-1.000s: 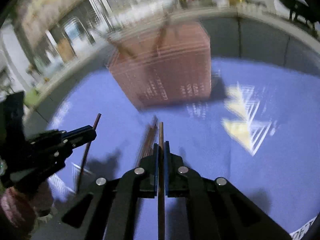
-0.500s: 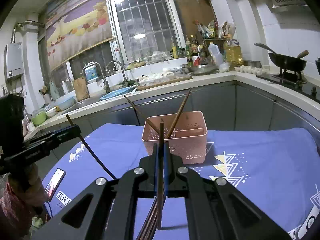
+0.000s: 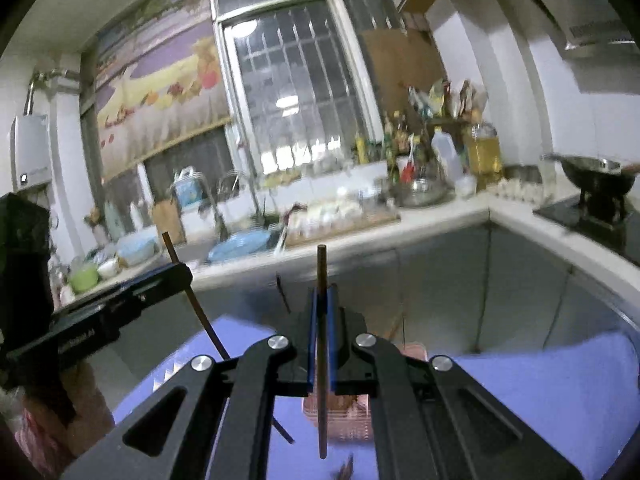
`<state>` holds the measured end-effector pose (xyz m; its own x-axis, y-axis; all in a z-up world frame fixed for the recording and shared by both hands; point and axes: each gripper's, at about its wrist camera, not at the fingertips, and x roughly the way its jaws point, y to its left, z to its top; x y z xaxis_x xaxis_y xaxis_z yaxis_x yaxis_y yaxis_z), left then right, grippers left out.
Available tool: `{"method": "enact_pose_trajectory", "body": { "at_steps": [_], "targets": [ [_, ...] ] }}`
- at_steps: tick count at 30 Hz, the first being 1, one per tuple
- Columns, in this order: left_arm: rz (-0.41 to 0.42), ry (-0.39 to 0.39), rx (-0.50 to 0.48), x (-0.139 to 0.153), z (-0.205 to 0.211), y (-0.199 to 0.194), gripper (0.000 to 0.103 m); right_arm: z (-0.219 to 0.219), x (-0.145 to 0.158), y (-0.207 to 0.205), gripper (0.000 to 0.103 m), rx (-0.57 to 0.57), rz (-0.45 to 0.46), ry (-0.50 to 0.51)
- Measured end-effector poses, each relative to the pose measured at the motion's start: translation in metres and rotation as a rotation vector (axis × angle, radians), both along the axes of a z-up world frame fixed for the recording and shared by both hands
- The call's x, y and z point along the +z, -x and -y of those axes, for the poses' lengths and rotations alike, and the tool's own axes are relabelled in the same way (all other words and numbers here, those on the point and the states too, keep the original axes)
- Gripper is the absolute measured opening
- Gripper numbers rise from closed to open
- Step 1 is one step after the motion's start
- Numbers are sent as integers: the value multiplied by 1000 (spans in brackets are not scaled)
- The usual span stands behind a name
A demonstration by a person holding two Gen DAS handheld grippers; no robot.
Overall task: Organize utensils
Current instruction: 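Carry both chopsticks into the pink basket and open both tools, then move both open tools back to the chopstick pile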
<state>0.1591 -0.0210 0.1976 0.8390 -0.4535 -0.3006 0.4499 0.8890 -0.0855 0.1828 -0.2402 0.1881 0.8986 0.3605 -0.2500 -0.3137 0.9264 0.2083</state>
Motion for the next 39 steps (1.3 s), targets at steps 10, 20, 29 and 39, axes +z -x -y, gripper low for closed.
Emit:
{"method": "enact_pose_trajectory", "body": {
  "at_steps": [10, 20, 29, 39],
  "targets": [
    [-53, -72, 79, -44, 23, -68, 5, -13, -56, -77, 5, -39, -76, 34],
    [-198, -82, 112, -75, 19, -80, 17, -13, -73, -79, 17, -30, -154, -39],
    [67, 100, 91, -12, -35, 37, 23, -3, -15, 26, 47, 1, 88, -122],
    [-286, -103, 33, -194, -44, 94, 23, -36, -219, 117, 22, -12, -362, 183]
  ]
}}
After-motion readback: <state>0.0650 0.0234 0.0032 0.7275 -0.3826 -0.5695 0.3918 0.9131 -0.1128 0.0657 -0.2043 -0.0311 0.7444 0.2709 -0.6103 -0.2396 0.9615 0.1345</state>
